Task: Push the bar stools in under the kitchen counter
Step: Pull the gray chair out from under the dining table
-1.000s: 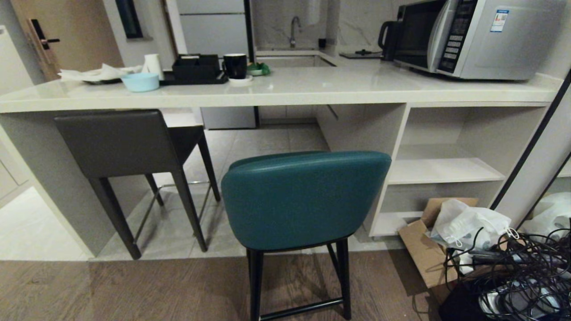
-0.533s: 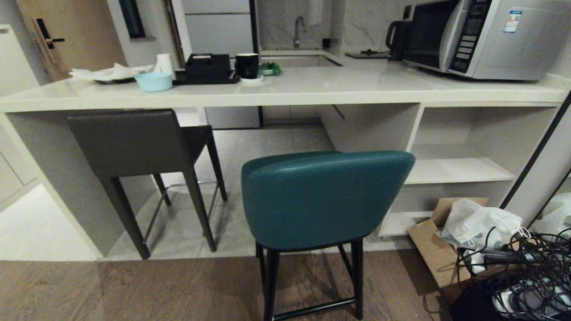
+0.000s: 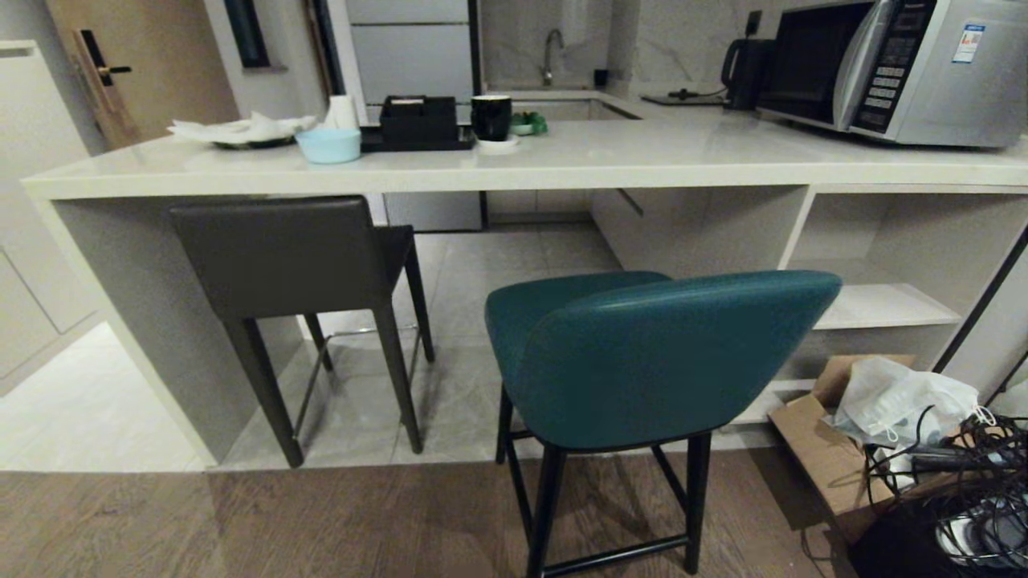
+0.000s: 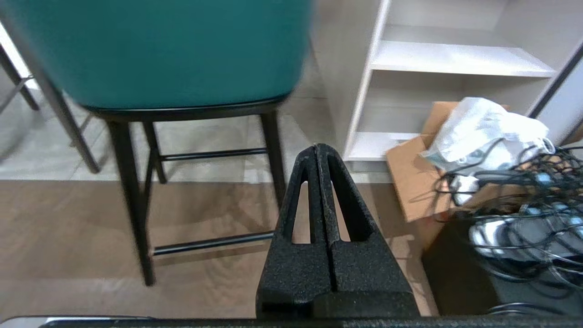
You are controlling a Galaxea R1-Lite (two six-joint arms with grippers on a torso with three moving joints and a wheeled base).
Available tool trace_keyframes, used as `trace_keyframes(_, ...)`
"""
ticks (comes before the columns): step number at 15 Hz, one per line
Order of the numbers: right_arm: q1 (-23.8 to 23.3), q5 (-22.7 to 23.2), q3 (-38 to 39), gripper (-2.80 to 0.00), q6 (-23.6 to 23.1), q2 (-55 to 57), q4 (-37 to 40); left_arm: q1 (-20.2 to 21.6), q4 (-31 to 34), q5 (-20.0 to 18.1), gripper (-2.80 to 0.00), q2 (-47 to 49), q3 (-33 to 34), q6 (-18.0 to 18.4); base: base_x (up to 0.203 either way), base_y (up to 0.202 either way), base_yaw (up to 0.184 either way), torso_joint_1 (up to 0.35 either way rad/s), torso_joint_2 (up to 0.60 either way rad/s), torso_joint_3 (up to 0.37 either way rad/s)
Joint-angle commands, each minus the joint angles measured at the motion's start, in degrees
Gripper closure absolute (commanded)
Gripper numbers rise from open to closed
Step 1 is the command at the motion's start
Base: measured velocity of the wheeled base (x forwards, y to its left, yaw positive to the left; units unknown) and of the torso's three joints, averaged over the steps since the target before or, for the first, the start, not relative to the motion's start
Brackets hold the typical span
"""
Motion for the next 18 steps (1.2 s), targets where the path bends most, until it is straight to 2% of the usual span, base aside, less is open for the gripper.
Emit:
trace_keyframes(1, 0.0, 0.1, 0.0, 0.00, -0.2, 0.1, 0.0, 0.0, -0.1, 0.0, 0.00, 0.0, 1.1, 0.0, 0.000, 0.200, -0.001, 0.002, 0.00, 0.007)
trace_keyframes(18, 0.0, 0.0, 0.0, 0.00, 0.2, 0.1, 0.0, 0.0, -0.1, 0.0, 0.00, 0.1, 1.1, -0.1, 0.000, 0.198, -0.001, 0.003, 0.00, 0.003)
